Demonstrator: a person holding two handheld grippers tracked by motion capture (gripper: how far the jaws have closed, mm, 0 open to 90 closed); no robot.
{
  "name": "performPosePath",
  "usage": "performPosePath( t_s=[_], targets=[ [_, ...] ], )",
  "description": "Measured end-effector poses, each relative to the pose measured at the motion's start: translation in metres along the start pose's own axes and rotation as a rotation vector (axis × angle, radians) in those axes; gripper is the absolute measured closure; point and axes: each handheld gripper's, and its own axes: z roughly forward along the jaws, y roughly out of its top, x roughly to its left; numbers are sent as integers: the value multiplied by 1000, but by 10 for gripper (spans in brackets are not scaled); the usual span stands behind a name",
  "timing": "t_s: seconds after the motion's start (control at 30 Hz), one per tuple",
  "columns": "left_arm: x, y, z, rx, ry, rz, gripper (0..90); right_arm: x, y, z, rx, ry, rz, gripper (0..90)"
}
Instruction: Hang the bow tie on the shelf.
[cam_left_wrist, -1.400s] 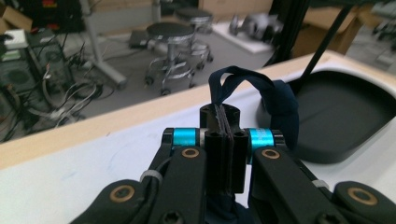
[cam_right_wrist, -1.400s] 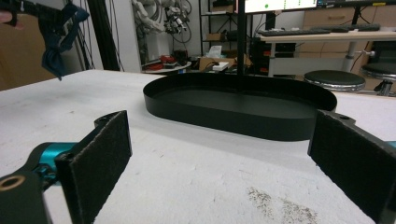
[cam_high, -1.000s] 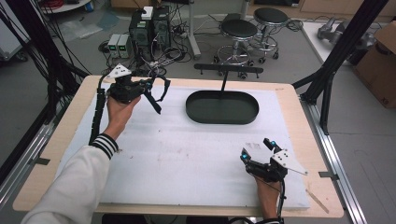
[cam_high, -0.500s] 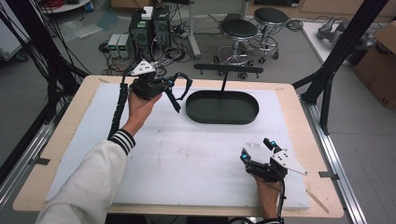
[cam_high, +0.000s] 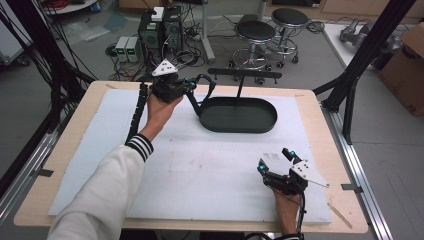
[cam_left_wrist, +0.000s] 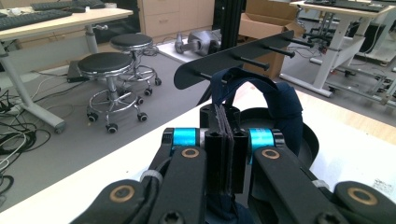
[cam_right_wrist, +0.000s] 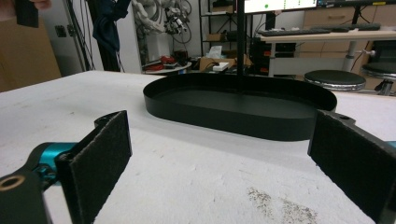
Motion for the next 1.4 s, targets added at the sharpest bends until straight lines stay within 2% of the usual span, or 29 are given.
performPosePath(
  t_s=[0.5, 0.63, 0.67, 0.7, 0.73, 0.83, 1.0, 1.07, 1.17, 1.4],
  targets=[
    [-8, 10, 29, 11, 10, 30, 887, -1, 0, 0, -5, 3, 0, 52],
    [-8, 13, 36, 8, 18, 26, 887, -1, 0, 0, -5, 2, 3, 52],
    [-9, 13, 39, 20, 18, 40, 887, -1, 0, 0, -5, 4, 2, 52],
    [-9, 13, 39, 20, 18, 40, 887, 0, 0, 0, -4, 2, 3, 52],
    [-10, 14, 42, 26, 26, 60, 887, 0, 0, 0, -4, 2, 3, 52],
    [-8, 15, 42, 12, 31, 57, 887, -1, 0, 0, -8, 3, -2, 51],
    [-4, 10, 46, 46, 56, 73, 887, -1, 0, 0, -5, 2, 8, 52],
    [-2, 10, 48, 40, 56, 57, 887, -1, 0, 0, -5, 0, 5, 52],
    [-3, 8, 52, 48, 60, 57, 887, 0, 0, 0, -5, 0, 2, 52],
    [-7, 12, 60, 69, 68, 91, 887, -1, 0, 0, -4, -2, 4, 52]
  ],
)
